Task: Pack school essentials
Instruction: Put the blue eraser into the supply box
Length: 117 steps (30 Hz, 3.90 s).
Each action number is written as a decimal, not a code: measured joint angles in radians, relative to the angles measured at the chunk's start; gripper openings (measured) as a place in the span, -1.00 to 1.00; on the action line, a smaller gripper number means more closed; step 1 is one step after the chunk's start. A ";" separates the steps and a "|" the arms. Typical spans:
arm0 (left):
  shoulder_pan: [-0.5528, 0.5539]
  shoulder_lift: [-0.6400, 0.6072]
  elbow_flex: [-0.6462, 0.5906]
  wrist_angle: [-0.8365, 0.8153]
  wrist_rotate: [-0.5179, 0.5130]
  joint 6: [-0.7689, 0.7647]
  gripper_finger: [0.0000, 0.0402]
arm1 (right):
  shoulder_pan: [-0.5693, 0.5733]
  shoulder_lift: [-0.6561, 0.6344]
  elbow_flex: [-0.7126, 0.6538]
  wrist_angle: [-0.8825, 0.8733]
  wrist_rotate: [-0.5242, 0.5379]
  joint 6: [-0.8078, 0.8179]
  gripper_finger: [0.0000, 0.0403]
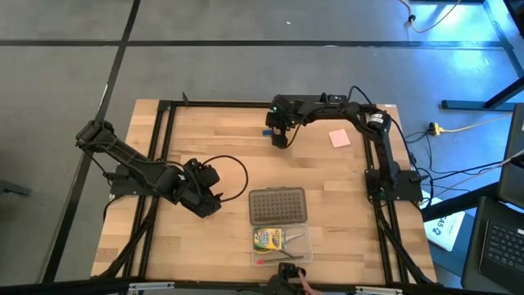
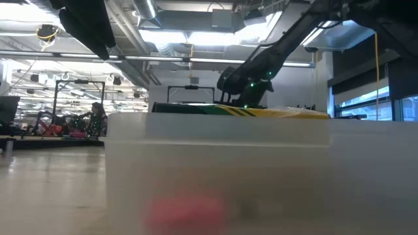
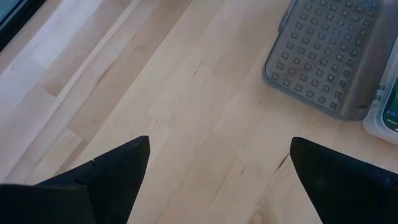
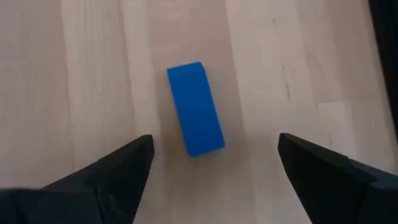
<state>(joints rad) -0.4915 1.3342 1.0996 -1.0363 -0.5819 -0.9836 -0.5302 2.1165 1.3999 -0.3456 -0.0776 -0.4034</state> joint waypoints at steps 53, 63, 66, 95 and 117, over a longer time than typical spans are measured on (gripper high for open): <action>0.000 0.000 0.000 0.001 0.000 0.000 0.91 | -0.022 0.041 0.002 -0.001 -0.117 -0.046 -0.58; 0.000 0.000 0.000 0.001 0.000 0.000 0.91 | -0.022 0.045 0.071 -0.094 -0.111 -0.027 -0.62; 0.000 0.000 0.000 0.001 0.000 0.000 0.91 | -0.020 0.045 0.099 -0.137 -0.107 -0.024 -0.62; 0.000 0.000 0.000 0.003 0.000 0.000 0.91 | 0.273 -0.358 0.112 -0.442 -0.100 0.156 -0.62; -0.078 0.001 0.000 0.372 0.101 0.389 0.91 | 0.851 -0.435 0.112 -0.618 0.089 0.621 -0.62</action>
<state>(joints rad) -0.5699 1.3350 1.0996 -0.6638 -0.4810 -0.5947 0.3205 1.6814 1.5124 -0.9634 0.0113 0.2176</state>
